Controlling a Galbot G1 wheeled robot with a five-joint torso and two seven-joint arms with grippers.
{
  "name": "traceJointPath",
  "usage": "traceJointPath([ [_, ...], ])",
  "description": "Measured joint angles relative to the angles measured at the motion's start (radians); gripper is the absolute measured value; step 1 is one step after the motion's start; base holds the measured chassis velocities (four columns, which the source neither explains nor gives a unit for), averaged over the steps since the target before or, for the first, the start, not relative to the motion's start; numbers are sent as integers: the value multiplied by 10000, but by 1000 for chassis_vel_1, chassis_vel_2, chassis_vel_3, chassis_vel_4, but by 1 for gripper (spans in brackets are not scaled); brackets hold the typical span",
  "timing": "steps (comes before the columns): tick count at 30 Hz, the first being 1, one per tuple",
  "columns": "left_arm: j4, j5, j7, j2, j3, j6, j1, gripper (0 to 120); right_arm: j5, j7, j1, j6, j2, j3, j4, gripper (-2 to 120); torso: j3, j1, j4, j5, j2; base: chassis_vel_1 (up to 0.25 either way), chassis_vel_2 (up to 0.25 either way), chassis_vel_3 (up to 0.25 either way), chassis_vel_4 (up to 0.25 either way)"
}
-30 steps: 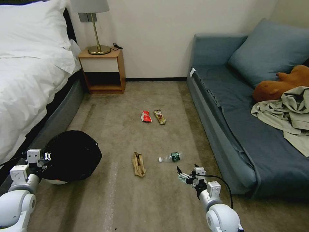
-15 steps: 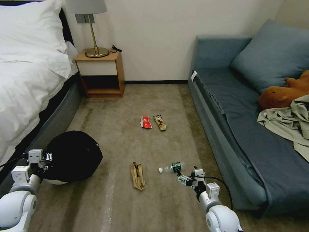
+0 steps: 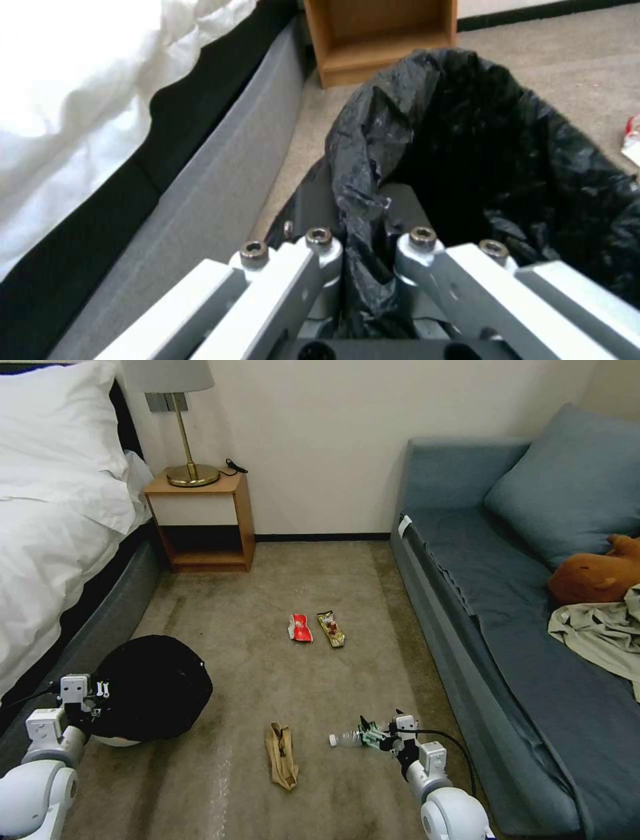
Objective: Pick up the trash bin, then pick up the garbage on the floor and place it into the trash bin.
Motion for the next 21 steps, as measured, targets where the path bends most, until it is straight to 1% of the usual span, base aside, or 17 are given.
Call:
traceJointPath([
  [5, 42, 17, 1, 5, -27, -17, -6, 4, -15, 12, 252, -210, -96, -277, -169, 100, 1, 0, 2, 0, 0, -121, 130, 128, -116],
  [7, 42, 18, 1, 14, -72, -18, -45, 4, -7, 61, 656, -634, -261, -686, -328, 100, 1, 1, -2, 1, 0, -71, 80, 100, -95],
  [8, 42, 18, 1, 14, -72, -18, -45, 4, -7, 61, 656, -634, -261, -686, -328, 100, 1, 1, -2, 1, 0, -71, 61, 77, -74],
  [10, 40, 29, 3, 20, -78, -17, -56, 4, 79, 99, 1075, -997, -409, -1104, -494, 100, 1, 1, -1, 1, 0, -45, 43, 54, -57],
  [11, 40, 29, 3, 20, -78, -17, -56, 4, 79, 99, 1075, -997, -409, -1104, -494, 100, 1, 1, -1, 1, 0, -16, 25, 30, -57],
  [13, 40, 94, 20, 12, -78, -17, -47, 4, 363, 140, 1781, -1513, -566, -1648, -784, 100, 0, 0, 0, 1, 0, 0, 0, 0, 0],
  [14, 40, 94, 20, 12, -78, -17, -47, 4, 363, 140, 1781, -1513, -566, -1648, -784, 100, 0, 0, 0, 1, 0, 0, 0, 0, 0],
  [15, 42, 116, 23, 8, -78, -17, -42, 4, 488, 142, 1992, -1657, -602, -1797, -869, 100, 0, 0, 1, 1, 0, 0, 0, 0, 0],
  [16, 49, 194, 35, -11, -78, -17, -30, 4, 785, 149, 2521, -1974, -672, -2151, -1089, 100, 0, 0, 2, 1, 0, 0, 0, 0, 0],
  [18, 49, 232, 38, -25, -77, -17, -29, 4, 929, 150, 2758, -2121, -697, -2329, -1195, 100, 0, 0, 3, 0, 0, 0, 0, 0, 0],
  [20, 4, 385, 41, -82, -74, -9, -27, 4, 1714, 151, 3386, -2704, -815, -3044, -1482, 100, 1, 1, 3, 0, 0, 0, 0, 0, 0],
  [21, 4, 385, 41, -82, -74, -9, -27, 4, 1714, 151, 3386, -2704, -815, -3044, -1482, 100, 1, 1, 3, 0, 0, 0, 0, 0, 0],
])
